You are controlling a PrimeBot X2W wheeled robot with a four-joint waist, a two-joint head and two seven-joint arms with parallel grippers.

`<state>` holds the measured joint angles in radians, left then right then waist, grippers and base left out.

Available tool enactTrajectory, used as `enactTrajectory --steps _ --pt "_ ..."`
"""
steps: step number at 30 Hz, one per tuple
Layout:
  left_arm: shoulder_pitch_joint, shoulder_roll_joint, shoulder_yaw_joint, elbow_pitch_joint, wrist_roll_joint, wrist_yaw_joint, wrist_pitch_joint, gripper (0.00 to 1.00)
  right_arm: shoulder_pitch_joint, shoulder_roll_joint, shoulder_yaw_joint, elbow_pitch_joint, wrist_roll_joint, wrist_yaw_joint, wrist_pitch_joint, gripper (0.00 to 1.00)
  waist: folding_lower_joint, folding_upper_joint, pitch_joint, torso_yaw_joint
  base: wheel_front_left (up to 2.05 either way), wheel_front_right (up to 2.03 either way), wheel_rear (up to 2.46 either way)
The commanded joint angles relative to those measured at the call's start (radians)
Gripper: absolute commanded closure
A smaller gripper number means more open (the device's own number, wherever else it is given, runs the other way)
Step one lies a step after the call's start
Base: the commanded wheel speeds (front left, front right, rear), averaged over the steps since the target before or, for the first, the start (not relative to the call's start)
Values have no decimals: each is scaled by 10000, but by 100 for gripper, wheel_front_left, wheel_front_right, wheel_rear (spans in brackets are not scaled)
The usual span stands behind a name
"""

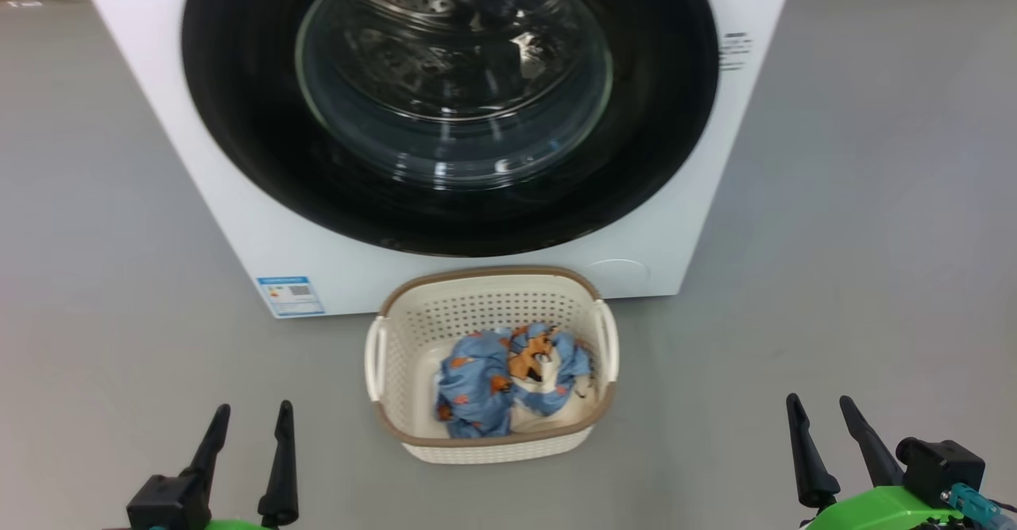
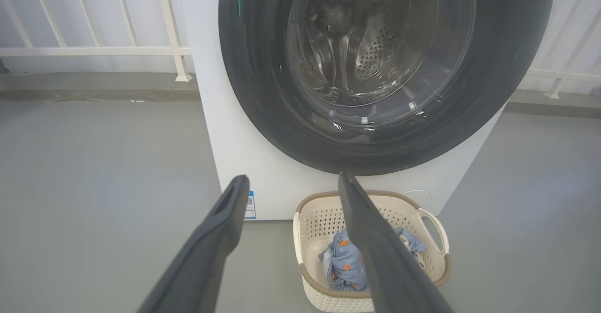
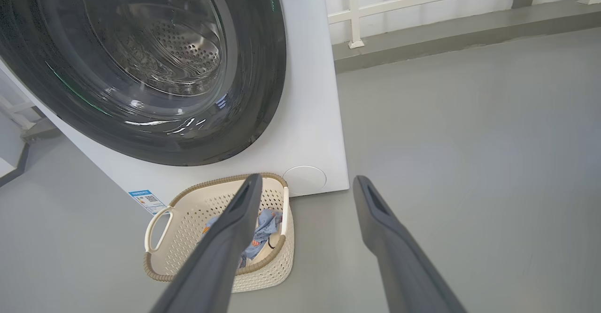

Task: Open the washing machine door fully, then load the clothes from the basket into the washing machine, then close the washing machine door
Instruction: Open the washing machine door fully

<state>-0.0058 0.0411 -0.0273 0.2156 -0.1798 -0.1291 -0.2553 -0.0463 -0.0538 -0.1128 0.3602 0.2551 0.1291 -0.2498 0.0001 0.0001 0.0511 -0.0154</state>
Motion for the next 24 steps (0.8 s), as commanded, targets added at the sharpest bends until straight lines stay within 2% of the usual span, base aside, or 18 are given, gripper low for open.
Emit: enactTrajectory --steps 1,9,14,24 --pt "-476 97 326 -226 19 -16 -65 0 -301 -45 198 -281 -52 16 -120 0 -1 -1 17 -5 123 123 -246" --pt "-512 95 338 -261 -82 -16 -65 0 -330 -29 164 -343 -47 16 -120 0 -1 -1 63 -20 123 123 -246" --pt "-529 93 361 -414 -691 -16 -65 0 -350 -37 237 -341 15 16 -120 0 -1 -1 84 -28 115 104 -219" --pt "-528 92 305 -459 -745 -16 -65 0 -372 -85 280 -352 59 16 -120 0 -1 -1 145 -11 55 55 -109"
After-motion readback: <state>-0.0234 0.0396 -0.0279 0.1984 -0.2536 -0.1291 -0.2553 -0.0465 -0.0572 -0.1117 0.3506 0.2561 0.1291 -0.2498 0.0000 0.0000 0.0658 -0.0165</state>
